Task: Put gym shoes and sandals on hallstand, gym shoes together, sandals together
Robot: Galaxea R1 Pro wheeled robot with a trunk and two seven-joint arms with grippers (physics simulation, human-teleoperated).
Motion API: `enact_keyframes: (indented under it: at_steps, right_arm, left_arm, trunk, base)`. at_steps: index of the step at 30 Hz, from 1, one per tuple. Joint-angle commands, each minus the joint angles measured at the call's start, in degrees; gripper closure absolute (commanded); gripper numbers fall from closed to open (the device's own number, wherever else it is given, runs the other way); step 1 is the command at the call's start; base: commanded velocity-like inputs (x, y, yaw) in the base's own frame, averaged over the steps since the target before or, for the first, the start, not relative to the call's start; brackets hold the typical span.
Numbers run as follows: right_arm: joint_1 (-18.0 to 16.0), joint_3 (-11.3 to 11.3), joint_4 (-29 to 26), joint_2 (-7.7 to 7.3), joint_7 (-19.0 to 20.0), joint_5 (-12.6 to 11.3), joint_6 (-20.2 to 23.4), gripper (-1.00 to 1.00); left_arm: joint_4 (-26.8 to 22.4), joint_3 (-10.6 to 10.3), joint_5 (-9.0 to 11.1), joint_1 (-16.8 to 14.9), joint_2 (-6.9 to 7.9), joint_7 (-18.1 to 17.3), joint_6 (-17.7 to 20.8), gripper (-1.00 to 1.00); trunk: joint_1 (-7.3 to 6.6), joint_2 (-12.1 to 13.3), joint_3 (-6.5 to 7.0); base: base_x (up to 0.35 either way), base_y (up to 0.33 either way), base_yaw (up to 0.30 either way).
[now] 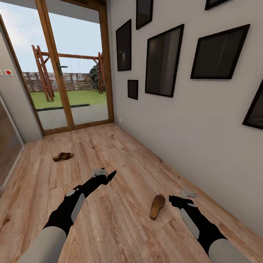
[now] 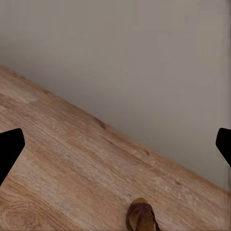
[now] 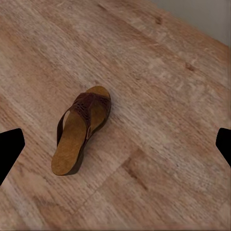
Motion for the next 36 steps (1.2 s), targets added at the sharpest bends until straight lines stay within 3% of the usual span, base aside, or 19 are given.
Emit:
enact_keyframes:
  at_steps: [1, 8, 17, 36]
  right_arm:
    - [0.0, 0.4, -0.1, -0.09, -0.5, -0.5, 0.2, -1.0]
    - [0.0, 0.4, -0.1, -0.09, -0.5, -0.5, 0.1, -1.0]
    - [0.0, 0.4, -0.1, -0.09, -0.5, -0.5, 0.1, -1.0]
    - [0.0, 0.4, -0.1, -0.09, -0.5, -0.4, 0.1, -1.0]
  left_arm:
    - [0.0, 0.2, 0.1, 0.0, -0.06, -0.7, 0.0, -1.0]
    - [0.0, 0.3, 0.1, 0.0, -0.06, -1.4, 0.0, -1.0]
    - [0.0, 0.3, 0.1, 0.0, -0.06, -1.4, 0.0, -1.0]
    - [0.0, 0.3, 0.1, 0.0, -0.06, -1.4, 0.1, -1.0]
  trunk:
    - [-0.01, 0.0, -0.06]
    - [-0.01, 0.0, -0.06]
    - [-0.01, 0.0, -0.06]
    - [-0.01, 0.0, -0.06]
  base:
    - [0.0, 0.0, 0.0]
    - [0.055, 0.0, 0.0]
    - [0.298, 0.01, -0.023]
    - [0.295, 0.18, -0.233]
